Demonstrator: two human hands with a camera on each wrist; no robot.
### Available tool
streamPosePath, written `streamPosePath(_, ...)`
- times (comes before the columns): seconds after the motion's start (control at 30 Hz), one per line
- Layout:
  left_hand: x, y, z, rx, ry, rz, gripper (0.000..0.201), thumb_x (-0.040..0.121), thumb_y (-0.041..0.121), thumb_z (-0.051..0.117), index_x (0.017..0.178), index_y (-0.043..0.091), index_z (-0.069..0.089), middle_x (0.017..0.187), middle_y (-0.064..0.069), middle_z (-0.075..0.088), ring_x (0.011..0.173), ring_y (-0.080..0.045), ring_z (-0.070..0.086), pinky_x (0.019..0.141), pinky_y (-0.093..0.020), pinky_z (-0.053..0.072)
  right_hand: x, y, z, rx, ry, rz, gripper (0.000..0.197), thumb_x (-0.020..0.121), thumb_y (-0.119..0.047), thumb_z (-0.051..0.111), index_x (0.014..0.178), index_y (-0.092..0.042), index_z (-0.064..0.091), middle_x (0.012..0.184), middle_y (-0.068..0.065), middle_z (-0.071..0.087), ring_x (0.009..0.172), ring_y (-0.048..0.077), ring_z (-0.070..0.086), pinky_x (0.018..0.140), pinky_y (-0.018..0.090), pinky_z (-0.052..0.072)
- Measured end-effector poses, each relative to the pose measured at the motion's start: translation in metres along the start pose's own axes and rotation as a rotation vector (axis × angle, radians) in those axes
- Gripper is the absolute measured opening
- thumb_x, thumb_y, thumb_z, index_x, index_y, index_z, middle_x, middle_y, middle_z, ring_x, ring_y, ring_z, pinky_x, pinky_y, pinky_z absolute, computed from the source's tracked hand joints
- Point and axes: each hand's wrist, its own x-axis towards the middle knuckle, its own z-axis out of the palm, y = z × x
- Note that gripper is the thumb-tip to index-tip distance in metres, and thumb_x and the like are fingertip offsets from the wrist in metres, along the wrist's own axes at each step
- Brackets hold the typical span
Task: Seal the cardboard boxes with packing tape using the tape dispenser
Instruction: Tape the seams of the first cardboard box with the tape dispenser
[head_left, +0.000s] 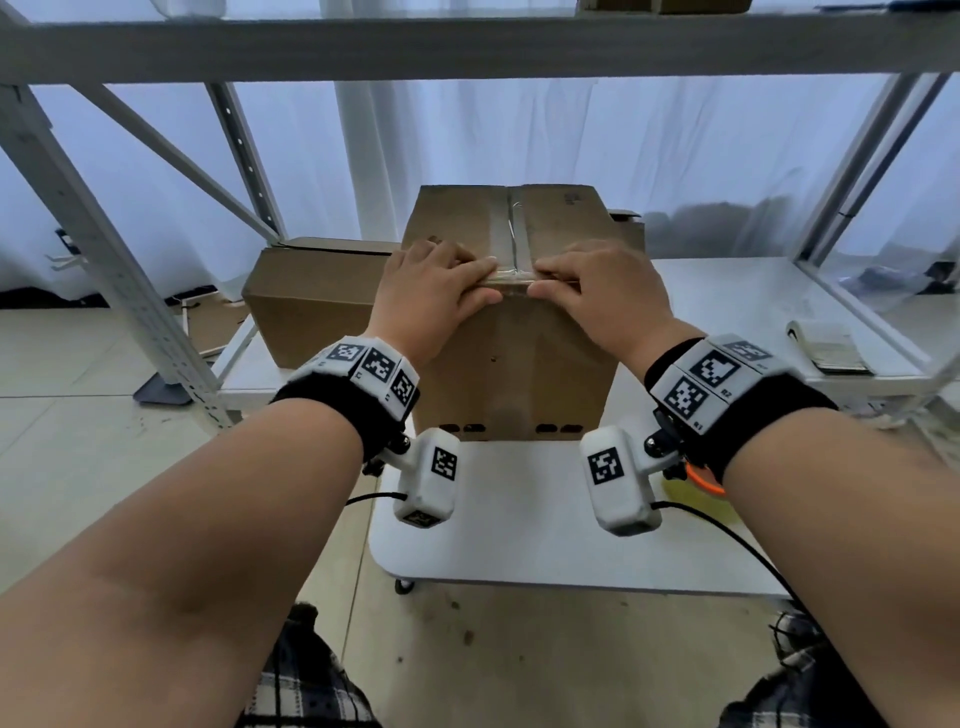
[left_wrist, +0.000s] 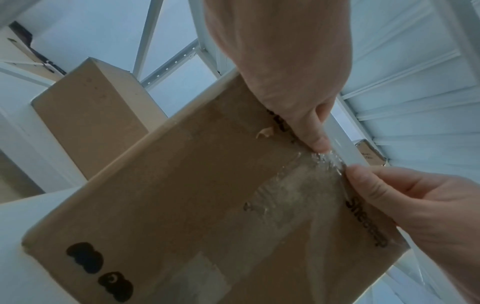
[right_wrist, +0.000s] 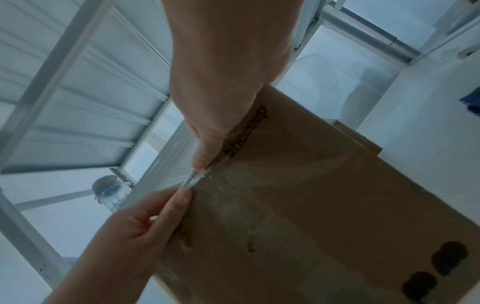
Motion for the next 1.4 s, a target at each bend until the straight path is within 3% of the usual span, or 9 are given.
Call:
streamPosePath(0.27,-0.007,0.007,-0.004,0.052,-0.066,-0.012,0.052,0.094,0.052,0.042,0.141,0.029,0.042,0.139,0.003,0.046,0.128,-0.025,0.037,0.105,-0.039,0.026,-0.009,-0.011,0.010,-0.168,-0.016,0.018,0.050,0.085,-0.048,0.063,0.127,-0.022,0.053,0.126,0.002,0.054,0.120,0.027,0.044,0.102,0.040,0.031)
streamPosePath(0.43,0.004,0.020,-0.013,-0.078,-0.088,-0.077,0.051,0.097,0.055,0.029,0.132,0.027,0.054,0.132,-0.001,0.053,0.125,-0.026,0.042,0.106,-0.042,0.029,-0.004,-0.004,-0.001,-0.084,-0.083,-0.003,0.052,0.080,-0.047,0.069,0.125,-0.025,0.055,0.125,0.001,0.054,0.118,0.025,0.044,0.101,0.039,0.034)
streamPosePath(0.57,0.012,0.035,-0.006,-0.061,-0.084,-0.068,0.045,0.095,0.056,0.036,0.131,0.036,0.054,0.125,0.000,0.053,0.121,-0.026,0.041,0.100,-0.040,0.027,-0.004,0.005,-0.011,-0.037,-0.148,-0.056,0.056,0.082,-0.036,0.071,0.133,-0.025,0.052,0.128,0.000,0.054,0.120,0.024,0.044,0.102,0.040,0.037)
streamPosePath(0.73,0.008,0.030,0.007,0.035,-0.045,-0.016,0.048,0.093,0.056,0.042,0.137,0.036,0.047,0.129,-0.001,0.049,0.122,-0.028,0.038,0.101,-0.043,0.024,-0.004,0.013,-0.010,-0.077,-0.196,-0.107,0.066,0.083,-0.037,0.068,0.142,-0.025,0.042,0.140,-0.002,0.049,0.127,0.023,0.042,0.106,0.041,0.034)
streamPosePath(0.97,0.007,0.035,0.001,-0.007,-0.034,0.006,0.048,0.096,0.054,0.038,0.135,0.029,0.051,0.128,-0.003,0.051,0.121,-0.027,0.042,0.103,-0.043,0.026,-0.008,0.024,-0.011,0.102,-0.101,-0.078,0.059,0.086,-0.039,0.066,0.139,-0.022,0.048,0.134,0.001,0.056,0.122,0.023,0.048,0.106,0.039,0.034)
streamPosePath(1.07,0.014,0.044,-0.005,-0.120,-0.026,0.013,0.044,0.100,0.048,0.032,0.130,0.028,0.057,0.121,-0.003,0.057,0.115,-0.026,0.048,0.099,-0.041,0.032,-0.007,0.027,-0.010,0.170,-0.049,-0.087,0.040,0.090,-0.037,0.061,0.128,-0.023,0.061,0.124,0.001,0.063,0.115,0.022,0.053,0.102,0.042,0.039)
streamPosePath(1.2,0.018,0.045,0.001,-0.149,-0.002,-0.016,0.039,0.095,0.051,0.043,0.125,0.033,0.061,0.113,0.000,0.058,0.112,-0.025,0.047,0.095,-0.038,0.031,-0.004,0.026,-0.005,0.244,0.054,-0.056,0.027,0.091,-0.034,0.059,0.112,-0.021,0.072,0.116,0.003,0.068,0.109,0.021,0.059,0.097,0.044,0.043)
streamPosePath(1.4,0.012,0.042,0.009,-0.025,0.026,0.070,0.041,0.094,0.048,0.047,0.129,0.031,0.057,0.119,-0.002,0.056,0.115,-0.029,0.046,0.098,-0.043,0.030,-0.009,0.035,0.006,0.058,0.143,-0.120,0.035,0.086,-0.039,0.065,0.118,-0.027,0.068,0.118,-0.001,0.067,0.113,0.026,0.055,0.102,0.048,0.034)
